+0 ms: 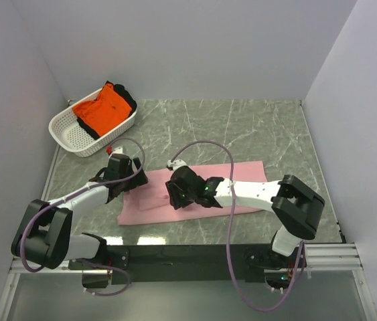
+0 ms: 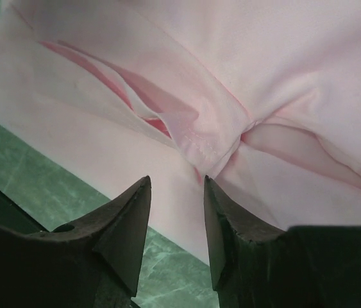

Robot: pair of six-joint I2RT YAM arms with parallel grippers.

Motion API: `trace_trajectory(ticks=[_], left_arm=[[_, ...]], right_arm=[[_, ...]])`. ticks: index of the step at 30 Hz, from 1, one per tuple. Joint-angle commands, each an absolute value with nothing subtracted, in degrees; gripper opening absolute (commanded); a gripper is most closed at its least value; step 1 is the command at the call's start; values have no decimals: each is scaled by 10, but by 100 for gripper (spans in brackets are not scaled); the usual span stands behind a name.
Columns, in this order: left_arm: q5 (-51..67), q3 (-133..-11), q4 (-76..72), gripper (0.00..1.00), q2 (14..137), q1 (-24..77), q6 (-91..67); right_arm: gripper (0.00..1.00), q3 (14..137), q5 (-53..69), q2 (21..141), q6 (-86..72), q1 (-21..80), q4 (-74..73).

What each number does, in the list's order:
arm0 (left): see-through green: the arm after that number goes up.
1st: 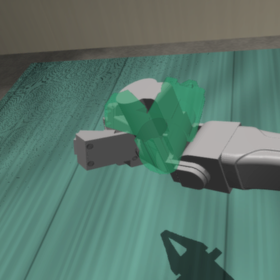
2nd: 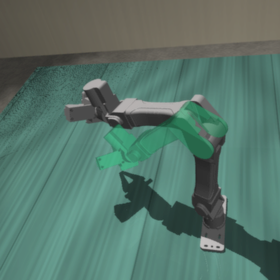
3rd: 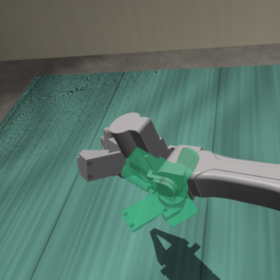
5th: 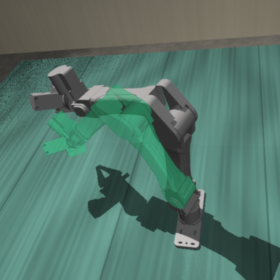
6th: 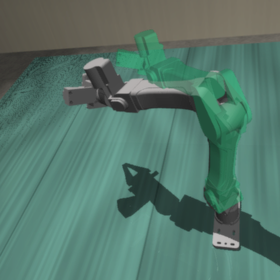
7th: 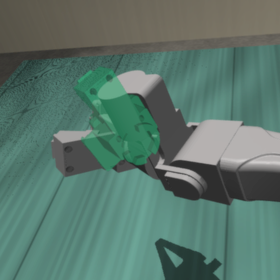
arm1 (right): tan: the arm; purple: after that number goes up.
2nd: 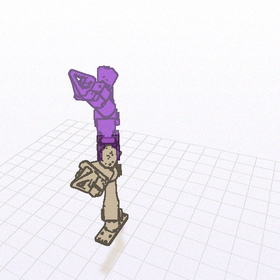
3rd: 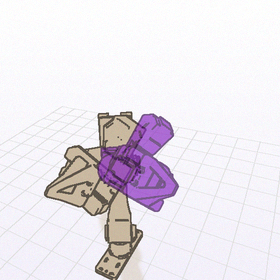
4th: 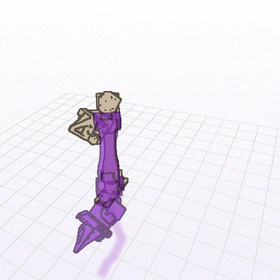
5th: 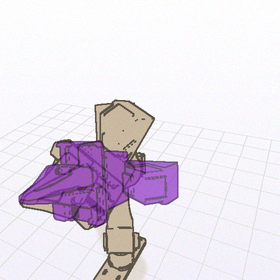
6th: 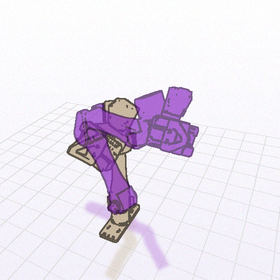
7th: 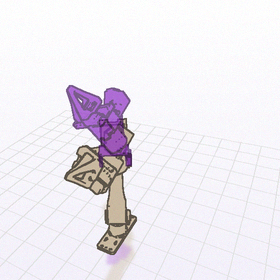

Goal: Fold and stack the t-shirts
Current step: Fold the tshirt

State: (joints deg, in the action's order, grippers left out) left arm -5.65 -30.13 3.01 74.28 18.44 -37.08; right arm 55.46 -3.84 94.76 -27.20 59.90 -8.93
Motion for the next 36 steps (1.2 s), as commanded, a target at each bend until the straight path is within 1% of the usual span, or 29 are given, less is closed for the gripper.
trace_trajectory(ticks=[1, 6, 13, 21, 29, 36], left_arm=[[-57, -314, 35, 92, 751, 182, -370], [-62, -312, 36, 91, 744, 181, -373], [-60, -313, 33, 87, 744, 176, -372], [-54, -310, 32, 86, 744, 175, -369], [-53, -312, 30, 86, 747, 173, -367], [-50, -316, 31, 87, 755, 168, -362]], right_arm=[[46, 549, -63, 894, -270, 599, -54], [48, 576, -78, 902, -246, 599, -32], [48, 656, -71, 993, -216, 598, -19], [48, 682, -109, 1057, -235, 599, -22], [48, 635, -86, 1056, -248, 625, -30], [47, 547, -50, 979, -255, 663, -18]])
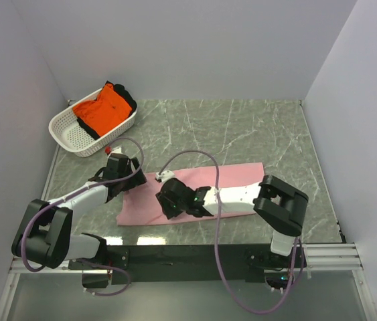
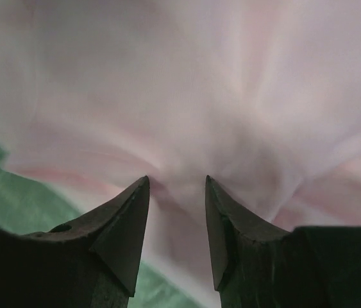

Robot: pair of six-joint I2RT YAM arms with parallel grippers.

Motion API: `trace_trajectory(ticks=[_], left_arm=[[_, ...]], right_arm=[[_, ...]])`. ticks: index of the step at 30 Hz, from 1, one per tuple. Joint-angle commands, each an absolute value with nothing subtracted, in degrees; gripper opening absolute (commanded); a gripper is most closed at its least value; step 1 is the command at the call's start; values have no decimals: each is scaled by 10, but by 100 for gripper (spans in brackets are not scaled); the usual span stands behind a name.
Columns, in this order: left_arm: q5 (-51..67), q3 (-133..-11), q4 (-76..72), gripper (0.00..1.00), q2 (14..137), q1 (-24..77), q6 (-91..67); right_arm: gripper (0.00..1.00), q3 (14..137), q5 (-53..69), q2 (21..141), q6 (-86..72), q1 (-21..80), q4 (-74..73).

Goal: Fold and stack the t-shirts
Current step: Fold the tshirt

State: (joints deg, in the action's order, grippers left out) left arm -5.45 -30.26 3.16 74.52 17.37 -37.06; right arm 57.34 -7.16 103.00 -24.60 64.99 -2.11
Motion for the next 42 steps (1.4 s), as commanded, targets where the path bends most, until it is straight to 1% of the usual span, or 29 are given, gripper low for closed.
trace_trajectory(ticks=[1, 5, 7, 11, 14, 15, 18, 20, 24, 25, 31, 32, 34, 35, 38, 42], left_arm=[[-49, -317, 31, 86, 755, 167, -361], [-47, -316, 30, 87, 754, 164, -361], [-47, -317, 31, 87, 754, 163, -361], [-50, -321, 33, 87, 758, 163, -362], [-46, -330, 40, 87, 773, 159, -360], [-43, -332, 40, 85, 776, 158, -359], [-46, -334, 45, 80, 777, 155, -361], [-53, -332, 47, 79, 765, 153, -363], [-56, -333, 51, 79, 753, 147, -365], [-55, -334, 51, 79, 755, 142, -365], [-37, -340, 54, 78, 759, 127, -360], [-36, -338, 54, 78, 756, 126, -361], [-36, -337, 54, 78, 750, 124, -361], [-37, -336, 55, 78, 748, 123, -362], [-38, -336, 57, 78, 744, 121, -362], [-34, -337, 57, 78, 749, 118, -361]], right_arm=[[47, 529, -48, 971, -257, 666, -18], [47, 496, -56, 917, -266, 668, -18], [47, 499, -87, 890, -269, 669, -32], [47, 529, -164, 876, -277, 655, -99], [47, 535, -175, 874, -289, 600, -114], [47, 535, -171, 873, -293, 565, -117], [47, 524, -179, 861, -289, 517, -122], [47, 516, -185, 854, -281, 468, -134], [47, 485, -178, 820, -272, 372, -128], [47, 474, -178, 815, -272, 334, -127], [47, 454, -165, 800, -270, 229, -129], [47, 454, -160, 798, -265, 199, -130], [47, 452, -140, 796, -259, 172, -127], [47, 452, -130, 794, -251, 142, -126], [47, 450, -89, 793, -235, 106, -123], [48, 447, -76, 795, -228, 60, -124]])
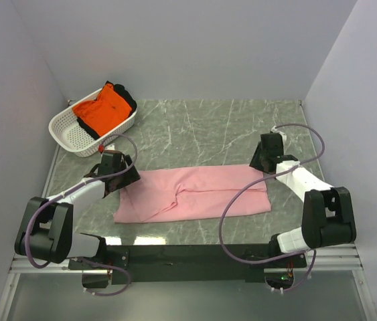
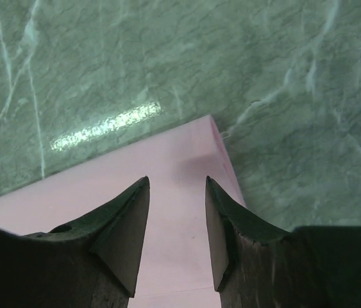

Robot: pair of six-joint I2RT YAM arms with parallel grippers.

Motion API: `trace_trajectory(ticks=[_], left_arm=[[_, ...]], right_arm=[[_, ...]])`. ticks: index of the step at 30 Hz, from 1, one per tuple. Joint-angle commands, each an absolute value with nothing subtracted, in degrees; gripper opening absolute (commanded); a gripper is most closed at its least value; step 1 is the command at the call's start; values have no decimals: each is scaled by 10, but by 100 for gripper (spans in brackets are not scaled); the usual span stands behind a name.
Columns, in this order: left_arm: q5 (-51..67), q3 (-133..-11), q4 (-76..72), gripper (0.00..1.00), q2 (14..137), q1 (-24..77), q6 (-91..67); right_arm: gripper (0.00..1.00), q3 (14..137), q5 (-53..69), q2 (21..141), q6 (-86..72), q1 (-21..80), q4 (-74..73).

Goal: Fold and stack the t-shirts
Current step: Fold the tshirt

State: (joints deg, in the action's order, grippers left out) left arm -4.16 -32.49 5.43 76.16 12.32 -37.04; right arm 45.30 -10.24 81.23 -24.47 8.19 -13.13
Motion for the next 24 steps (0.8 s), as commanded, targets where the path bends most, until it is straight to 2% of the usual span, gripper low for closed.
trace_trajectory(ticks=[1, 9, 24], left_arm=[[-33, -338, 56, 78, 750, 118, -361], [-25, -340, 55, 77, 749, 117, -359], [-15, -350, 53, 76, 763, 116, -357]], right_arm=[[47, 444, -69, 795, -228, 52, -119], [47, 432, -24, 829, -231, -11, -91], [46, 494, 31, 922, -223, -27, -118]])
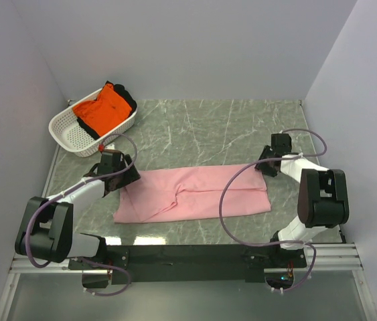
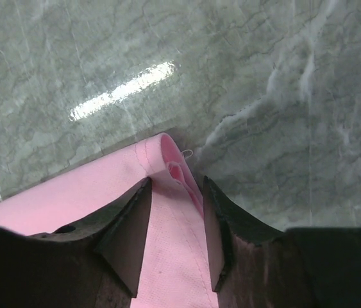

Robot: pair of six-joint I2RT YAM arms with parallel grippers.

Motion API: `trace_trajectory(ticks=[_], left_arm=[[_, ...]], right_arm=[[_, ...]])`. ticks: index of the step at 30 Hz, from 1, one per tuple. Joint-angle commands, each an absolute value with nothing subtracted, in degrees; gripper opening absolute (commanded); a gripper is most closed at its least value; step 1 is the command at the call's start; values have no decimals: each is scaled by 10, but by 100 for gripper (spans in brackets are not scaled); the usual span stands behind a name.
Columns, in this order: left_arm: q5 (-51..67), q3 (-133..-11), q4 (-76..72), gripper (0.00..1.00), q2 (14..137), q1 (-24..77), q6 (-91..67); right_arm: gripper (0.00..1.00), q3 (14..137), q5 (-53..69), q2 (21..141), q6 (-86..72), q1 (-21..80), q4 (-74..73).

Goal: Fold and stack the t-shirts
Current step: Fold the tshirt

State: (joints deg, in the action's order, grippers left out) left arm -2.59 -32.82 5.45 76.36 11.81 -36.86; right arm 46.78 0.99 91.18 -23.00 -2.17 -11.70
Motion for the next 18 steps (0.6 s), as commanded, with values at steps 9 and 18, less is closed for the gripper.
trace_trajectory(ticks=[9, 18], left_arm=[[-4, -364, 47, 76, 784, 114, -353], [33, -465, 52, 73, 857, 122, -337]], right_arm=[[0, 508, 35, 954, -225, -46, -141], [0, 441, -10, 875, -248, -142, -131]])
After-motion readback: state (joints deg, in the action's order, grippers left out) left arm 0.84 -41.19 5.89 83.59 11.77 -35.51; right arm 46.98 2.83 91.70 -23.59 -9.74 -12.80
